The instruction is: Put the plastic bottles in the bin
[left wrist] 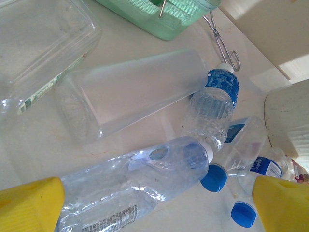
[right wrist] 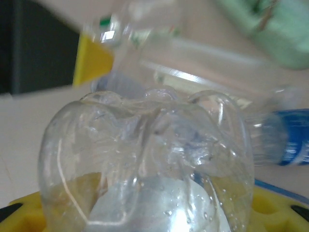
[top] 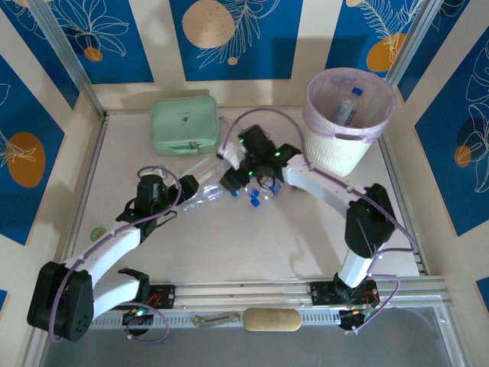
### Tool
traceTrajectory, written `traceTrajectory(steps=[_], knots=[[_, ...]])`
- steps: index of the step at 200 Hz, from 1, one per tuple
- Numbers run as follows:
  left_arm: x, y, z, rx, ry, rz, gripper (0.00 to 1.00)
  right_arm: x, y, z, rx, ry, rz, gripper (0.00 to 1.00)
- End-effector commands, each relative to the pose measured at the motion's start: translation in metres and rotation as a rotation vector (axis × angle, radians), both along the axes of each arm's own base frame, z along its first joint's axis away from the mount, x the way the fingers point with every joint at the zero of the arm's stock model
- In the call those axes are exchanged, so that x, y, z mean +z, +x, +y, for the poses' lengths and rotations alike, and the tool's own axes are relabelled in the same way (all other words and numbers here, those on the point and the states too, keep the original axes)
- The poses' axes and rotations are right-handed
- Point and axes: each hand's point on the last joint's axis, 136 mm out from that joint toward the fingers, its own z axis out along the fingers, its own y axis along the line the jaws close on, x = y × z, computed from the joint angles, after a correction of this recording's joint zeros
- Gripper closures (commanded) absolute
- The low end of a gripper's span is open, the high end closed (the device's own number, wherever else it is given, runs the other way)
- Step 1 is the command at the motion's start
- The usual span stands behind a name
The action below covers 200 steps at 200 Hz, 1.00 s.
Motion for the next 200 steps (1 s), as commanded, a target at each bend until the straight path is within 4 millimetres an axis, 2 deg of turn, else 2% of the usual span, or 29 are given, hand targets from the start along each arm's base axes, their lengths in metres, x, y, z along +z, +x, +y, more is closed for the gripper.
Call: traceTrajectory(steps=[1, 24, 55, 107, 131, 163, 184, 200], knots=[[0.004, 0.004, -0.008, -0.035, -0.045, -0.010, 0.01, 0.053, 0.012, -0.009, -0.088, 0.196, 0.054, 0.47], [0.008, 0.007, -0.019, -0.095, -0.065, -0.016, 0.01, 0.091, 0.042, -0.041, -0.229, 0.273, -0.033, 0.47], [0.015, 0.012, -0.042, -0.213, -0.078, -0.028, 0.01, 0.136, 0.078, -0.097, -0.450, 0.342, -0.159, 0.47], [0.014, 0.012, -0.090, -0.395, -0.010, -0.002, 0.00, 0.216, 0.116, -0.201, -0.719, 0.443, -0.412, 0.49], [0.015, 0.013, -0.106, -0.422, -0.001, -0.013, 0.01, 0.239, 0.134, -0.246, -0.846, 0.455, -0.514, 0.50], [0.017, 0.013, -0.118, -0.454, 0.023, -0.016, 0.01, 0.269, 0.146, -0.296, -0.971, 0.546, -0.617, 0.50], [0.018, 0.012, -0.122, -0.467, 0.048, -0.017, 0.01, 0.269, 0.158, -0.322, -1.053, 0.555, -0.652, 0.51], [0.021, 0.011, -0.122, -0.467, 0.064, -0.023, 0.01, 0.257, 0.169, -0.339, -1.110, 0.541, -0.642, 0.51]])
